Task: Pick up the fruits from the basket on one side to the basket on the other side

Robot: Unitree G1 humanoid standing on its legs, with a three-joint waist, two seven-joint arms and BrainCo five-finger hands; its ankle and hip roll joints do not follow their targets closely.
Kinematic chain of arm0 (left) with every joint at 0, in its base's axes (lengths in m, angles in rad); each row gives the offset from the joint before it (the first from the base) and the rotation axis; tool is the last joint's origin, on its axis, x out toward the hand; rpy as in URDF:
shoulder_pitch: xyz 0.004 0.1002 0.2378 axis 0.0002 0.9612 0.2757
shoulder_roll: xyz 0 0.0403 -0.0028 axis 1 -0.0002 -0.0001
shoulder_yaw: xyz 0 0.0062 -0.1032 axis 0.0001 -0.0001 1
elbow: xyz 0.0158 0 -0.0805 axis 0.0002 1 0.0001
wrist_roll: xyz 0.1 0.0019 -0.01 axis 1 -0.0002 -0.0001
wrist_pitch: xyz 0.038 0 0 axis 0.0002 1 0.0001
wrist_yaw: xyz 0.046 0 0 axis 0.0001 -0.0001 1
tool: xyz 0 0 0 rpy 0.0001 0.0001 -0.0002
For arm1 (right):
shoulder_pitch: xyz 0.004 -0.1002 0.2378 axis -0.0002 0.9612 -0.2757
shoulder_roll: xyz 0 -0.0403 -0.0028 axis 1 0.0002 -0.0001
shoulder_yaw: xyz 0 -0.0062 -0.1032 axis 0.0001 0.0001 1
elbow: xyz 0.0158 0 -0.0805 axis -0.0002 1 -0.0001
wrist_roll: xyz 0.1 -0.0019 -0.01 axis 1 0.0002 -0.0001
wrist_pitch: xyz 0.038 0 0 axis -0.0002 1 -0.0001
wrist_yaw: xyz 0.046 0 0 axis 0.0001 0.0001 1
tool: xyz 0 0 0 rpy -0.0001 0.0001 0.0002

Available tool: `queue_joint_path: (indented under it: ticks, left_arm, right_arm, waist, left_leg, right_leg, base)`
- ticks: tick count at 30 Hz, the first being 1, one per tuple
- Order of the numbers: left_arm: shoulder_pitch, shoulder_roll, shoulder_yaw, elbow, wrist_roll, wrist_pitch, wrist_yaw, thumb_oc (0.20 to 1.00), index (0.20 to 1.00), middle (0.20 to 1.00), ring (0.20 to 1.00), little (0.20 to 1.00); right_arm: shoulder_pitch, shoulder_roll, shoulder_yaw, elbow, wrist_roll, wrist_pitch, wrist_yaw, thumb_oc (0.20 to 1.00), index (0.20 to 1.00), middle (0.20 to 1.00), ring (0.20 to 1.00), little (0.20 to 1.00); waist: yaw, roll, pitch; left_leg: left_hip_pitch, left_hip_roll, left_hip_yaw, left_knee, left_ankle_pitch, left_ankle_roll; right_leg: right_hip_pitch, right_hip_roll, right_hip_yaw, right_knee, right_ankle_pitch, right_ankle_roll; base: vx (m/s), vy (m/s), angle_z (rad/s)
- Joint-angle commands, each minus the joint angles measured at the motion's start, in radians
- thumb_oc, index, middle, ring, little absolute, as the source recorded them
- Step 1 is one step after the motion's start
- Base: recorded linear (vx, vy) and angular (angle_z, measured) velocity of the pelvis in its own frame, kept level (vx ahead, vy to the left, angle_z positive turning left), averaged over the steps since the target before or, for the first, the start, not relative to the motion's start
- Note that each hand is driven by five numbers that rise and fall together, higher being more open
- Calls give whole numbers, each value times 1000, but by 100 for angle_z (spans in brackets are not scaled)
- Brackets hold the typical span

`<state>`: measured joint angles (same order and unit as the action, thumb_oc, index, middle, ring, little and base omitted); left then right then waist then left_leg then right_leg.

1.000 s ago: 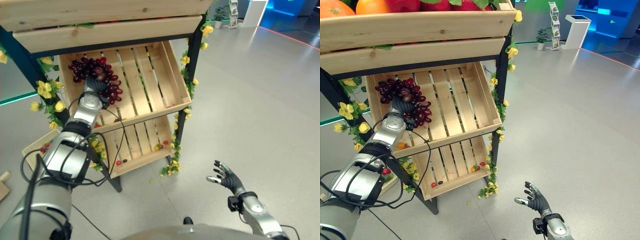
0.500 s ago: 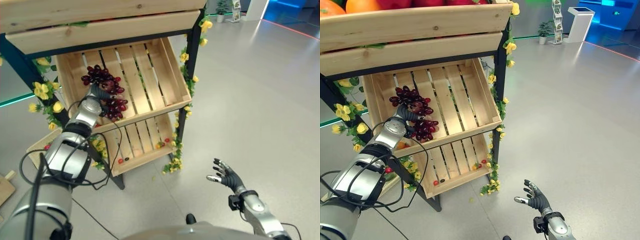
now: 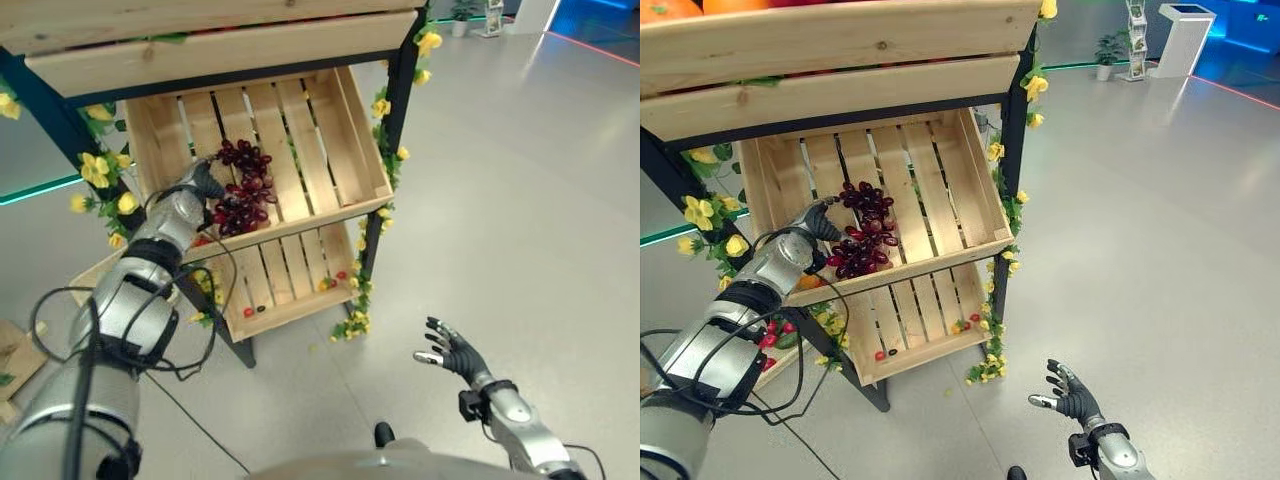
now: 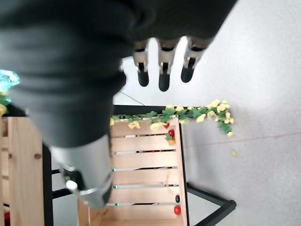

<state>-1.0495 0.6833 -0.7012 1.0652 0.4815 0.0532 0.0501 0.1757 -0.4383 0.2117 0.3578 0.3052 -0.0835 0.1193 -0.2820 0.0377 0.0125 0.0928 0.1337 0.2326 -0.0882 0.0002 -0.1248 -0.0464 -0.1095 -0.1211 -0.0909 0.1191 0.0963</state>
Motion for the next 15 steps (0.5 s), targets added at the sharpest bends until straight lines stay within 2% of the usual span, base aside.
queue_joint_path:
  ticks: [1, 6, 15]
  left_arm:
    - [-130, 94, -88, -21, 351, -32, 24, 1000, 1000, 1000, 1000, 1000]
    - [-134, 131, -95, -24, 346, -42, 34, 1000, 1000, 1000, 1000, 1000]
    - [-114, 94, -37, -6, 320, -17, 60, 1000, 1000, 1000, 1000, 1000]
  right_arm:
    - [-35, -28, 14, -48, 25, -92, 17, 1000, 1000, 1000, 1000, 1000]
    - [-35, -41, 22, -61, 23, -98, 23, 1000, 1000, 1000, 1000, 1000]
    - [-38, -37, 25, -50, 11, -96, 13, 1000, 1000, 1000, 1000, 1000]
  waist:
    - [24, -53, -18]
    - [28, -54, -20]
    - [35, -61, -24]
  left_leg:
    - [74, -34, -24, 86, -128, 38]
    - [72, -34, -26, 86, -127, 39]
    - [64, -36, -39, 86, -124, 40]
  right_leg:
    - [-18, 4, -9, 52, -75, 51]
    - [-18, 2, -11, 54, -75, 51]
    - [-14, -3, -21, 55, -77, 50]
  base:
    - [-19, 6, 4]
    - [-3, 3, 1]
    - [-13, 4, 3]
